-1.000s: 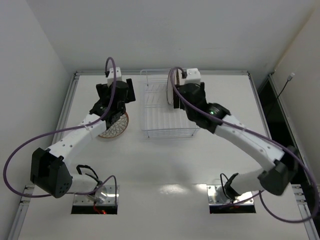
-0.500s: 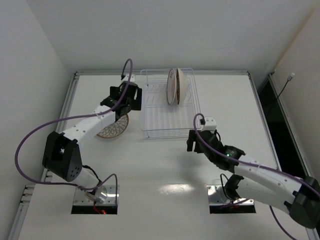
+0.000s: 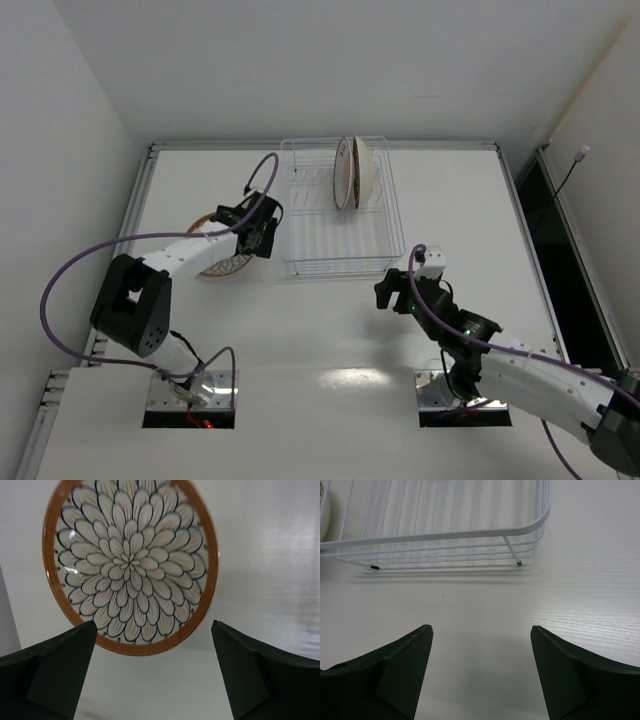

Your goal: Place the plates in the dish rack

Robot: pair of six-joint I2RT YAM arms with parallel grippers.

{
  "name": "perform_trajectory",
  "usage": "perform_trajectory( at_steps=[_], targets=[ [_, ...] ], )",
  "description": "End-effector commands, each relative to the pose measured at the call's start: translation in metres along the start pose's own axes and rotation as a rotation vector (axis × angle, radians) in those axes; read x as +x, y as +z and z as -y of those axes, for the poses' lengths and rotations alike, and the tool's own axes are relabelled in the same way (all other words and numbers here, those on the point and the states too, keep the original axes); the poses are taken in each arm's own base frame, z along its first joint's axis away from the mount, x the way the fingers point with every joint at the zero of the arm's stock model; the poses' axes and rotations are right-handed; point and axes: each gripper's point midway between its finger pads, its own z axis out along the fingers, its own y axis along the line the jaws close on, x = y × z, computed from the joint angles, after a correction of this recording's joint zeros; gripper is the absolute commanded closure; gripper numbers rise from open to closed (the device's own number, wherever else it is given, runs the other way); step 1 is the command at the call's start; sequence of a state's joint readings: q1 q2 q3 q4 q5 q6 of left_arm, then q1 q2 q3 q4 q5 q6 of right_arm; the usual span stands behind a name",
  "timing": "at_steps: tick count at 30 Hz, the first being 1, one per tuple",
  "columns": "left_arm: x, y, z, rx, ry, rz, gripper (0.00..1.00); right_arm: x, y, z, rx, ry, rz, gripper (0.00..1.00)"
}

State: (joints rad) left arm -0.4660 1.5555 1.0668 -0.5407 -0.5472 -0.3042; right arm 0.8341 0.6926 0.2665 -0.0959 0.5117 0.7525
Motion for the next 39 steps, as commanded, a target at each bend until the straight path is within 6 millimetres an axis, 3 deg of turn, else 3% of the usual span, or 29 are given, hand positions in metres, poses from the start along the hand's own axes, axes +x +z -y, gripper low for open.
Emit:
perform_trajectory(
  at_steps=[1,14,21,24,27,30,31,34,37,39],
  targets=[
    [0.022,0.01,-0.007,-0.059,0.047,-0.034,0.0,-0.012,0.002,-0.014,-0.067,0.014,0.06,0.23],
    [0.031,0.053,0.007,0.03,0.092,-0.138,0.0,-0.011,-0.002,-0.014,-0.11,-0.012,0.082,0.19],
    [0.035,0.081,0.004,0.039,0.057,-0.214,0.08,-0.013,-0.002,-0.011,-0.102,-0.008,0.085,0.18],
    [0.039,0.097,-0.001,0.029,0.047,-0.265,0.24,-0.013,-0.002,-0.011,-0.102,-0.008,0.085,0.18],
    [0.043,0.101,-0.005,0.013,0.049,-0.288,0.33,-0.009,-0.001,-0.009,-0.098,-0.012,0.078,0.18],
    [0.047,0.102,0.001,0.046,0.057,-0.302,0.5,-0.009,-0.001,-0.009,-0.098,-0.012,0.078,0.18],
    [0.047,0.102,0.004,0.064,0.054,-0.304,0.6,-0.01,0.0,-0.007,-0.09,-0.009,0.081,0.18],
    [0.044,0.101,0.009,0.089,0.047,-0.3,0.75,-0.008,0.001,-0.007,-0.086,-0.003,0.074,0.18],
    [0.045,0.102,0.011,0.1,0.049,-0.31,1.0,-0.008,0.001,-0.007,-0.086,-0.003,0.074,0.18],
    [0.042,0.101,0.011,0.101,0.048,-0.308,1.0,-0.006,0.002,-0.006,-0.081,-0.007,0.067,0.18]
  ],
)
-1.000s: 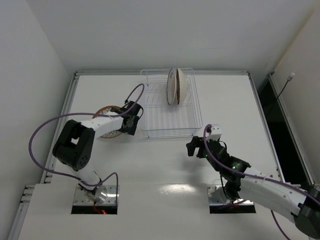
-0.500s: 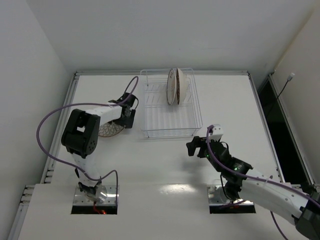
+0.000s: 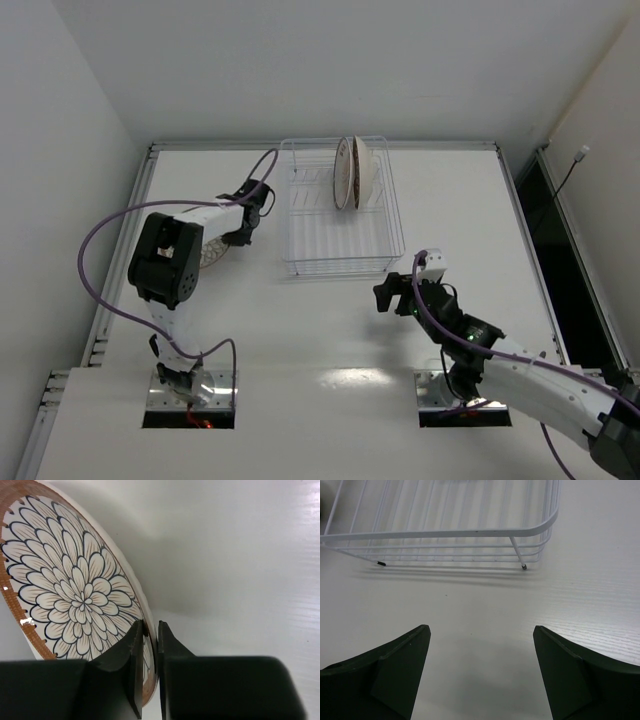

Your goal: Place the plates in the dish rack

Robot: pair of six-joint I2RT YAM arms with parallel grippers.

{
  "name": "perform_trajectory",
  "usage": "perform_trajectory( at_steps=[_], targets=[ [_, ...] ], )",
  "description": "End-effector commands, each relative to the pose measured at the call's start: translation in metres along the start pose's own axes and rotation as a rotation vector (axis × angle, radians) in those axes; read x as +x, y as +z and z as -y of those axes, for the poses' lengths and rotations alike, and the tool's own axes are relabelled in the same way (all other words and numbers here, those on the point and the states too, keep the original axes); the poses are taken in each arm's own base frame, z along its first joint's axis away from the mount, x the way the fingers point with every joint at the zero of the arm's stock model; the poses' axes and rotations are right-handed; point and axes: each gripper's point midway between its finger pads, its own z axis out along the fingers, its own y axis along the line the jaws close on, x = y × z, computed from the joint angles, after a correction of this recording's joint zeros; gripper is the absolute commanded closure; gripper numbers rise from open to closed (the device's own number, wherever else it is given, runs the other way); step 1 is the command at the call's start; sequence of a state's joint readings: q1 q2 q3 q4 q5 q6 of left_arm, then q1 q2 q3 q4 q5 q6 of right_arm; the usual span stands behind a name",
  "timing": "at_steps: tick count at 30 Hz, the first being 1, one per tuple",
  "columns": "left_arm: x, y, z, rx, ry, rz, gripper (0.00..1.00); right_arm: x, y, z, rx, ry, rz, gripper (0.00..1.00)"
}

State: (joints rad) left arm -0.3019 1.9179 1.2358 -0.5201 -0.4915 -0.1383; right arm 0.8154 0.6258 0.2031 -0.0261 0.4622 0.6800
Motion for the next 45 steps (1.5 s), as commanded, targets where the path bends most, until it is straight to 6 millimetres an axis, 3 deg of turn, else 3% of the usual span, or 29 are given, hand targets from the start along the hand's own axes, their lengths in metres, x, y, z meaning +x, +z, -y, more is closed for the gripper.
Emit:
perform_trajectory(
  at_steps=[1,4,5,7,10,11,15,19,23,26,28,29,31,32,35,36,39,45],
  targets=[
    [0.018,0.007,0.028,0.16,-0.065,-0.082,1.0,-0.008,0.003,-0.005,-0.019,0.024,0.034,0.18],
    [-0.006,-0.015,0.02,0.177,-0.111,-0.003,1.0,-0.006,0.003,-0.005,-0.015,0.029,0.027,0.18],
    [-0.029,-0.037,0.016,0.214,-0.153,0.069,1.0,-0.006,0.003,-0.005,-0.015,0.029,0.027,0.18],
    [-0.046,-0.059,0.002,0.241,-0.225,0.122,1.0,-0.006,0.003,-0.005,-0.015,0.029,0.027,0.18],
    [-0.094,-0.121,-0.016,0.325,-0.329,0.294,1.0,-0.003,0.005,-0.001,0.002,0.025,0.016,0.18],
    [-0.119,-0.149,-0.024,0.363,-0.36,0.373,1.0,-0.005,0.006,-0.003,0.001,0.026,0.017,0.18],
    [-0.172,-0.24,-0.052,0.463,-0.464,0.616,1.0,-0.004,0.007,-0.003,0.007,0.021,0.007,0.18],
    [-0.206,-0.318,-0.075,0.578,-0.532,0.836,1.0,0.0,0.009,-0.001,0.016,0.013,-0.007,0.18],
    [-0.227,-0.361,-0.07,0.727,-0.557,0.958,1.0,-0.003,0.009,-0.002,0.024,0.022,-0.003,0.18],
    [-0.24,-0.394,-0.05,0.948,-0.556,1.047,1.0,-0.001,0.01,-0.001,0.029,0.018,-0.01,0.16],
    [-0.244,-0.394,-0.022,1.107,-0.508,1.028,1.0,-0.003,0.011,-0.002,0.029,0.018,-0.01,0.16],
    [-0.252,-0.41,-0.022,1.169,-0.5,1.101,1.0,0.0,0.011,-0.001,0.034,0.013,-0.019,0.16],
    [-0.252,-0.414,-0.005,1.292,-0.515,1.084,1.0,-0.002,0.012,-0.003,0.034,0.013,-0.019,0.16],
    [-0.258,-0.424,-0.007,1.326,-0.51,1.153,1.0,-0.002,0.012,-0.003,0.034,0.013,-0.019,0.16],
    [-0.262,-0.425,0.008,1.453,-0.521,1.173,1.0,-0.004,0.011,-0.004,0.029,0.017,-0.012,0.16],
    [-0.265,-0.414,0.016,1.484,-0.554,1.14,1.0,-0.003,0.011,-0.002,0.029,0.018,-0.01,0.16],
    [-0.266,-0.408,0.024,1.574,-0.579,1.153,1.0,-0.002,0.011,0.001,0.041,0.018,-0.015,0.16],
    [-0.274,-0.374,0.052,1.607,-0.576,1.1,1.0,-0.002,0.011,0.001,0.041,0.018,-0.015,0.16]
  ],
)
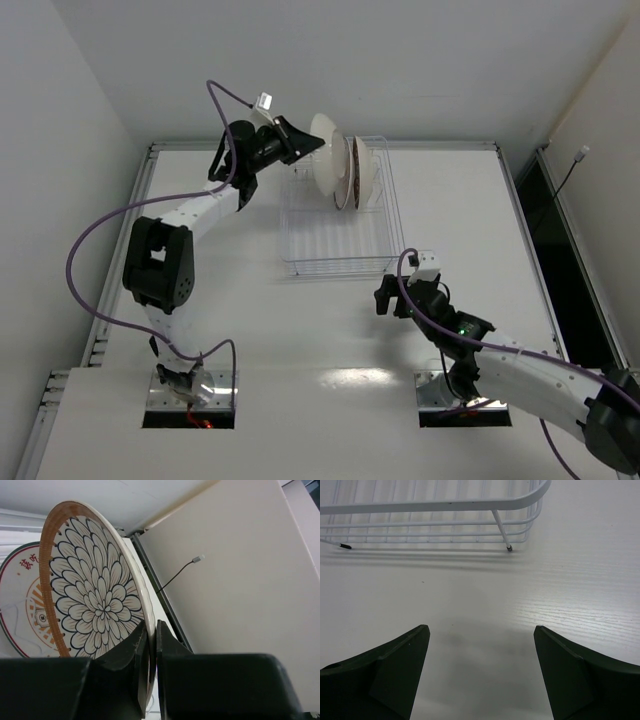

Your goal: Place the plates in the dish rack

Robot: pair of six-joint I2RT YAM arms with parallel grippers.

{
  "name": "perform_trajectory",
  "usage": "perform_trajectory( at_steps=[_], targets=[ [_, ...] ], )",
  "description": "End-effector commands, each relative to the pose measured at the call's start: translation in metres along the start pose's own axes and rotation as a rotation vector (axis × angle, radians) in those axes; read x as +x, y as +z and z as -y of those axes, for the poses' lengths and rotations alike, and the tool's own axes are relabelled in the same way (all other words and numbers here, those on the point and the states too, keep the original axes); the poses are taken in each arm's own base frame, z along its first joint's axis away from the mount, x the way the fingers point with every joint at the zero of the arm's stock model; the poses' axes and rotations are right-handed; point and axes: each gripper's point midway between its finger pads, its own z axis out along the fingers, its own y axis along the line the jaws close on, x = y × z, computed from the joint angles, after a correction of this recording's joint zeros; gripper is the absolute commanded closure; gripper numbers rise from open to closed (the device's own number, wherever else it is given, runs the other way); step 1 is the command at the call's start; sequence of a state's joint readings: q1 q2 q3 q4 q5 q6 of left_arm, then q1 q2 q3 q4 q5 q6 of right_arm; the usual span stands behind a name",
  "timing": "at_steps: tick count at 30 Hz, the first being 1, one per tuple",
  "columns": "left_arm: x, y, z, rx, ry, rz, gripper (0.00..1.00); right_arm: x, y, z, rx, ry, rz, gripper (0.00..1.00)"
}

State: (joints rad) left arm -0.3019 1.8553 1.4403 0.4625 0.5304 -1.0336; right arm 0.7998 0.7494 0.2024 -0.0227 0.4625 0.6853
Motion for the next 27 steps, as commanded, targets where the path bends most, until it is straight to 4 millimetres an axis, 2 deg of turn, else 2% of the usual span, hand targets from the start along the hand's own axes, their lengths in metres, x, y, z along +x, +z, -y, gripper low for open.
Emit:
perform_trajectory(
  at_steps=[1,13,17,22,23,27],
  targets=[
    [-0.048,-0.012,0.098,0.32,0.152,0.16,1.0,-0.026,-0.001,-0.014,-0.038,0.057,0.069,0.16],
    [-0.035,0.004,0.062,0.224,0.148,0.14,1.0,-0.027,0.0,-0.011,-0.031,0.065,0.069,0.16],
    [-0.041,0.005,0.056,0.175,0.179,0.161,1.0,-0.025,0.002,-0.01,-0.027,0.065,0.06,0.16],
    [-0.046,0.004,0.035,0.056,0.197,0.2,1.0,-0.024,0.001,-0.011,-0.034,0.065,0.055,0.16],
    [-0.041,0.005,0.033,0.05,0.192,0.195,1.0,-0.024,0.001,-0.011,-0.034,0.065,0.055,0.16],
    [-0.041,0.005,0.026,0.022,0.193,0.203,1.0,-0.025,0.002,-0.009,-0.027,0.069,0.058,0.16]
  ],
)
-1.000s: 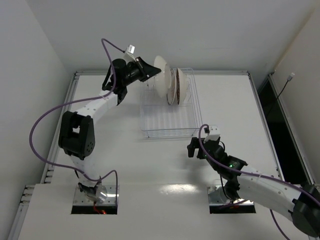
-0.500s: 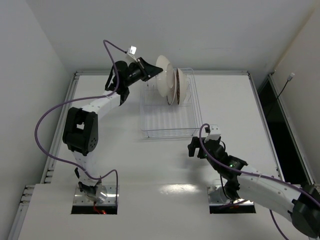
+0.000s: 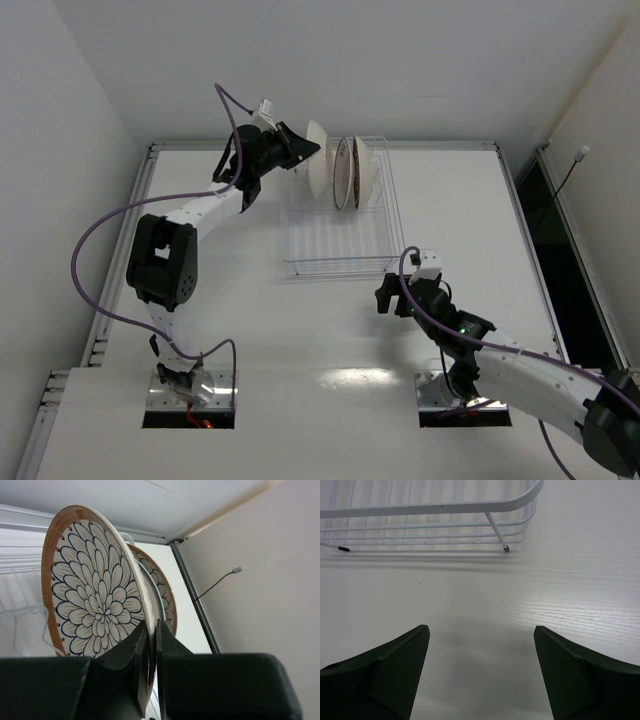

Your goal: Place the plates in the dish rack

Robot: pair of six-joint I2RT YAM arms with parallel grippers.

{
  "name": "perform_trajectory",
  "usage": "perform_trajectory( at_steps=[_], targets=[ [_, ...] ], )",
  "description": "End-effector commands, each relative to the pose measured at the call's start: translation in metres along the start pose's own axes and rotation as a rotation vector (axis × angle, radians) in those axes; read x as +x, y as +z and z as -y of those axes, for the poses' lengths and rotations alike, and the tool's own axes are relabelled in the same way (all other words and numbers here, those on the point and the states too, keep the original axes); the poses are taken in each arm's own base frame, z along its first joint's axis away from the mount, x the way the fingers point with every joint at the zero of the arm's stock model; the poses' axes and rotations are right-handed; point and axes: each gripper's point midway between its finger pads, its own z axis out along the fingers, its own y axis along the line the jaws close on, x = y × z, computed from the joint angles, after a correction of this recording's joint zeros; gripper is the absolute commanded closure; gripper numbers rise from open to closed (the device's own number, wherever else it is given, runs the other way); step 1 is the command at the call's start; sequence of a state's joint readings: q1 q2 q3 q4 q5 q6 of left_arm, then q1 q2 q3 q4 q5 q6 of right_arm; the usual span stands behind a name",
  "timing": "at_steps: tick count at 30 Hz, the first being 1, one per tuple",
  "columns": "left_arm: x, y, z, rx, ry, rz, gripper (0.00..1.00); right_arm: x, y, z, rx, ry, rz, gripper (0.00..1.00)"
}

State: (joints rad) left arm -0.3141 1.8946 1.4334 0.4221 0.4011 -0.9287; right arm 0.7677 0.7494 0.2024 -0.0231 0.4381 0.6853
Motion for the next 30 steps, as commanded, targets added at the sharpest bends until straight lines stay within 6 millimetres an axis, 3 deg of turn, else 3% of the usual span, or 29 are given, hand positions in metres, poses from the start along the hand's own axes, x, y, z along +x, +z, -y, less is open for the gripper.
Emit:
perform_trajectory(
  at_steps=[1,10,20,22,23,26,27,30],
  targets=[
    [-0.052,-0.009,0.063,0.144,0.111,0.182,1.0,-0.024,0.0,-0.013,-0.033,0.054,0.062,0.16],
    [-0.044,-0.002,0.043,0.095,0.11,0.169,1.0,-0.024,0.0,-0.013,-0.033,0.054,0.062,0.16],
    [-0.015,0.011,0.031,0.006,0.139,0.113,1.0,-0.024,0.001,-0.012,-0.034,0.058,0.06,0.16],
    [-0.011,0.013,0.02,-0.029,0.14,0.104,1.0,-0.024,0.001,-0.012,-0.034,0.058,0.06,0.16],
    [-0.008,0.015,0.026,-0.022,0.149,0.096,0.99,-0.024,0.001,-0.012,-0.034,0.058,0.06,0.16],
    [-0.005,0.019,0.028,-0.03,0.176,0.076,0.82,-0.024,0.001,-0.012,-0.034,0.058,0.06,0.16],
    [-0.005,0.021,0.027,-0.031,0.187,0.075,0.68,-0.024,0.001,-0.012,-0.034,0.058,0.06,0.16],
    [-0.004,0.021,0.024,-0.038,0.193,0.068,0.51,-0.024,0.001,-0.012,-0.034,0.058,0.06,0.16]
  ],
)
